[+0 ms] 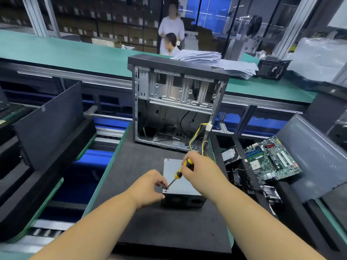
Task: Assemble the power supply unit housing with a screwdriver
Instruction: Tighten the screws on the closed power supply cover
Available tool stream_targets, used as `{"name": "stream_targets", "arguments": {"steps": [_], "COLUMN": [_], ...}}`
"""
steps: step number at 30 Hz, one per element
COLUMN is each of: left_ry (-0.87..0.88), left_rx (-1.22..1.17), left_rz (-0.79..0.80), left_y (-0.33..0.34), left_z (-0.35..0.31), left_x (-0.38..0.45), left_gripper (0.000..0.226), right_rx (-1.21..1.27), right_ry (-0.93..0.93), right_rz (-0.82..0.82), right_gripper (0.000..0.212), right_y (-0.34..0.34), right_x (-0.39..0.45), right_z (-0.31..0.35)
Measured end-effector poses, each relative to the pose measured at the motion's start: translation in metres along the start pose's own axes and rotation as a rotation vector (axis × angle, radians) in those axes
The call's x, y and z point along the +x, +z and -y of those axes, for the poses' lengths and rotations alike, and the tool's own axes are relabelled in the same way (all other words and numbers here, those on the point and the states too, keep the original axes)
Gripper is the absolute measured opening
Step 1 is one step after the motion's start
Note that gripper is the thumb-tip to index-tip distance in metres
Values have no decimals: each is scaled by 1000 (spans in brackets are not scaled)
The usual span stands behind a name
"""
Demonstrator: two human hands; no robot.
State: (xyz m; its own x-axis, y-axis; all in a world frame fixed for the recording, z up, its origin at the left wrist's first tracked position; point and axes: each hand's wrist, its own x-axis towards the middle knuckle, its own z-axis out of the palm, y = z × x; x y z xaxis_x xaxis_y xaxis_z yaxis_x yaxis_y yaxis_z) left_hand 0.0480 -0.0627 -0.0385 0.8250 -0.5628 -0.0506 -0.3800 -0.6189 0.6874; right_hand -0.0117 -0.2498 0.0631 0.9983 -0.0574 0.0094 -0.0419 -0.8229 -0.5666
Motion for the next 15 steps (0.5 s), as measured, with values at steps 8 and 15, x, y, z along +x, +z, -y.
{"name": "stream_targets", "arguments": {"steps": [8, 15], "left_ry": [8, -28], "left_rx": [-56, -98], "left_rz": [-51, -92], "left_y": [0, 2], "left_z": [1, 1], "left_x": [1, 1], "left_gripper": [14, 16], "right_rx": [-105, -182], "right_ry": [-28, -118], "right_rz": [54, 174], "right_gripper": [5, 4], "right_y": [0, -7], "right_x": [8, 14], "right_z": [9, 25]}}
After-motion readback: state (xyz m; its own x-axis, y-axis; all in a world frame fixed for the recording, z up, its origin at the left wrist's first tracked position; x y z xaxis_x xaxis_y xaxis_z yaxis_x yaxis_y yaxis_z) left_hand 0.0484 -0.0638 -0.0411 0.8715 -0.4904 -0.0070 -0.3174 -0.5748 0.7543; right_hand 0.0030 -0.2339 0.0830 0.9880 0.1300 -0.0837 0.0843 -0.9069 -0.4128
